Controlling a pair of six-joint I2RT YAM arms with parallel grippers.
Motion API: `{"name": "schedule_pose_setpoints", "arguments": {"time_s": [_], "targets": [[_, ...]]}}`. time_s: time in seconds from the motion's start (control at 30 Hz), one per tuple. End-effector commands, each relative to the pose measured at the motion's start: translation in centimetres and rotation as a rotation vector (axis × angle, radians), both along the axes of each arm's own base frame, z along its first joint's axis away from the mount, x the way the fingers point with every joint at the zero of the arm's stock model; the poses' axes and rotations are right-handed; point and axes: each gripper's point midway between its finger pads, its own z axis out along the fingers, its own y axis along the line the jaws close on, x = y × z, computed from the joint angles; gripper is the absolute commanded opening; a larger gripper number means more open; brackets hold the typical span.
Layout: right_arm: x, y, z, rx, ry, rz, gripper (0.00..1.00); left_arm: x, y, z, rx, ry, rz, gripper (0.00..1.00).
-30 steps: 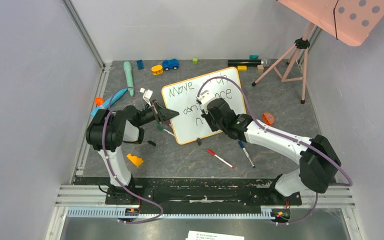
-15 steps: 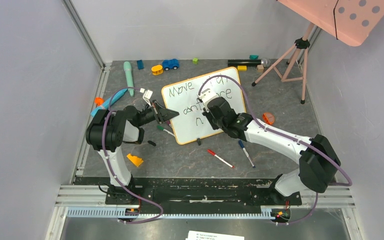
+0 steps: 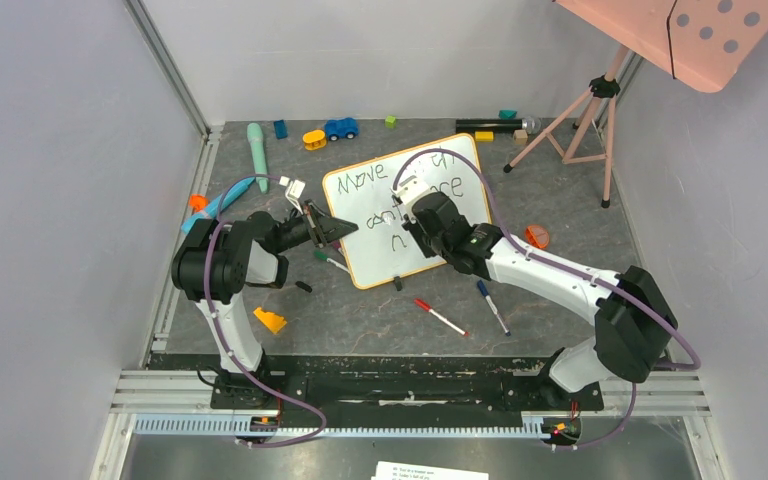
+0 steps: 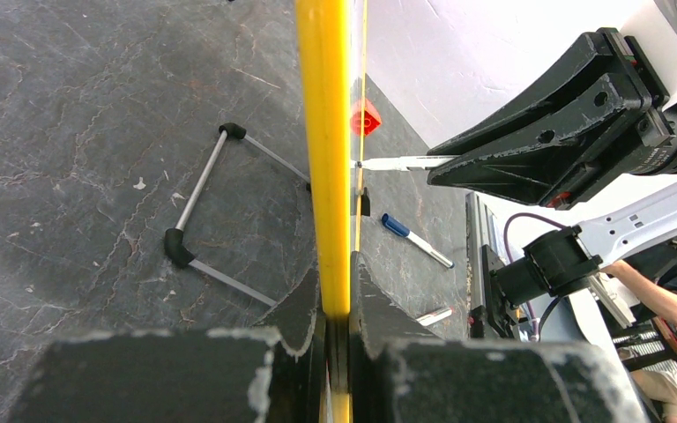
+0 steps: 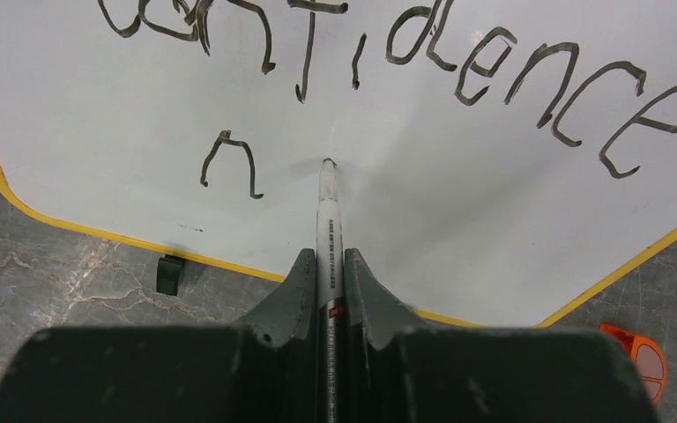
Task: Write a sentence on the whiteboard
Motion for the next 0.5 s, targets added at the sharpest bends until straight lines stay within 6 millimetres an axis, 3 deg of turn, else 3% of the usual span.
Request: {"name": "schedule_pose_setpoints", "arguments": {"time_s": [0.0,0.23,0.47], "targets": [[1.0,1.3,0.9,0.031,-0.028,0.029,0.0,0.8,0.4,-0.4,0.078,-0.195,0.048,0.02],[-0.3,1.0,-0.6,0.03,0.016,0.055,0.0,0.8,0.4,-0.5,0.079,-0.194,0.047,0.02],[-1.4,-0.5,-2.1,-0.007,0.049,0.041,0.0,0.8,0.3,-0.5,0.078,-0.194,0.047,0.02]]}}
